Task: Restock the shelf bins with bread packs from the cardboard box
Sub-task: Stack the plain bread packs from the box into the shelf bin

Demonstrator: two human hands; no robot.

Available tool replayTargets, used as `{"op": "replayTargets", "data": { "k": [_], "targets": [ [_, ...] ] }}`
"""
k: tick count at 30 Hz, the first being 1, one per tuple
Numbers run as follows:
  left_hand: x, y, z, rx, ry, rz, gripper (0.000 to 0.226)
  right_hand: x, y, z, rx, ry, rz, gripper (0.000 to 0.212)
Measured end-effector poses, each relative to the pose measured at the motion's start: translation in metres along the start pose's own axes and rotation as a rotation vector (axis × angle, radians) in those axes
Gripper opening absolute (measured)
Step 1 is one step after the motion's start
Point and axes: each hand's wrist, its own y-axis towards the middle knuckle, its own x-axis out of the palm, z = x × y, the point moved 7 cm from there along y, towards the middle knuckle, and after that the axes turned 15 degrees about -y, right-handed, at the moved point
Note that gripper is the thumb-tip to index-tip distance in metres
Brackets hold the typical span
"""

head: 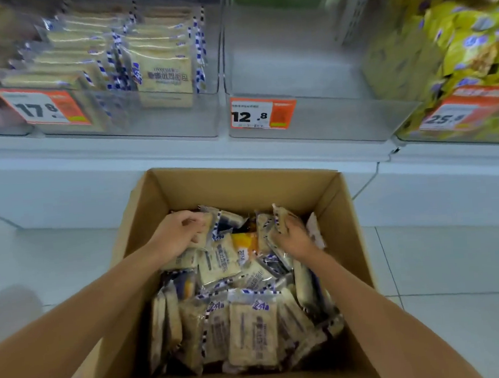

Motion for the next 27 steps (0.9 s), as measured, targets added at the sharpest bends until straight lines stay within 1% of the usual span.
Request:
{"op": "replayTargets", "data": {
  "k": [2,3,4,5,6,7,8,9,10,11,12,13,14,16,17,18,19,21,22,24,25,26,27],
  "targets": [
    [0.002,0.004,-0.002,-0.028,-0.025,0.006,0.019,0.018,-0.011,-0.016,-0.04,0.028,-0.089,0.072],
    [0.004,0.007,-0.003,-0.036,-0.025,0.008,0.019,0.026,-0.017,-0.025,-0.09,0.049,-0.127,0.07],
    [0.006,0.008,-0.004,-0.047,-0.023,0.006,0.018,0.032,-0.02,-0.03,-0.14,0.071,-0.138,0.064],
    [0.009,0.009,-0.004,-0.055,-0.024,0.001,0.017,0.032,-0.021,-0.031,-0.16,0.085,-0.105,0.055],
    [0.013,0.01,-0.005,-0.058,-0.033,-0.005,0.016,0.025,-0.019,-0.03,-0.148,0.069,0.006,0.047],
    [0.017,0.011,-0.006,-0.061,-0.045,-0.01,0.015,0.012,-0.016,-0.025,-0.095,0.023,0.156,0.042],
    [0.021,0.011,-0.007,-0.066,-0.063,-0.013,0.015,0.001,-0.01,-0.016,-0.029,-0.026,0.272,0.042],
    [0.023,0.011,-0.008,-0.077,-0.08,-0.015,0.014,-0.005,-0.004,-0.008,0.043,-0.061,0.302,0.048],
    [0.025,0.01,-0.01,-0.089,-0.094,-0.019,0.013,-0.003,0.005,0.003,0.121,-0.075,0.229,0.06],
    [0.026,0.01,-0.011,-0.1,-0.099,-0.028,0.011,0.004,0.014,0.012,0.18,-0.066,0.099,0.068],
    [0.027,0.01,-0.012,-0.107,-0.102,-0.035,0.01,0.012,0.02,0.017,0.197,-0.044,-0.021,0.066],
    [0.026,0.009,-0.012,-0.105,-0.1,-0.037,0.009,0.015,0.021,0.017,0.199,-0.021,-0.079,0.057],
    [0.024,0.009,-0.011,-0.097,-0.097,-0.031,0.009,0.014,0.021,0.015,0.194,-0.021,-0.075,0.047],
    [0.02,0.009,-0.008,-0.083,-0.092,-0.016,0.011,0.006,0.019,0.008,0.151,-0.129,0.028,0.036],
    [0.019,0.009,-0.007,-0.082,-0.089,-0.019,0.015,0.004,0.019,0.002,0.134,-0.17,0.055,0.034],
    [0.02,0.009,-0.006,-0.083,-0.091,-0.031,0.018,0.004,0.019,-0.005,0.112,-0.165,0.053,0.038],
    [0.021,0.009,-0.004,-0.093,-0.096,-0.043,0.021,0.008,0.017,-0.013,0.108,-0.115,0.017,0.051],
    [0.024,0.008,-0.003,-0.123,-0.136,-0.056,0.026,0.021,0.013,-0.021,0.179,0.086,-0.054,0.08],
    [0.025,0.007,-0.002,-0.134,-0.156,-0.059,0.028,0.024,0.01,-0.025,0.216,0.191,-0.064,0.084],
    [0.023,0.004,0.004,-0.116,-0.131,-0.047,0.031,0.016,0.003,-0.032,0.226,0.354,-0.091,0.078],
    [0.018,0.004,0.008,-0.088,-0.089,-0.025,0.035,0.008,0.001,-0.038,0.183,0.4,-0.117,0.074],
    [0.014,0.004,0.012,-0.063,-0.053,-0.003,0.045,-0.004,-0.003,-0.046,0.109,0.42,-0.151,0.072],
    [0.011,0.004,0.018,-0.052,-0.032,-0.008,0.062,-0.017,-0.006,-0.055,0.021,0.415,-0.188,0.07]
  ]
}}
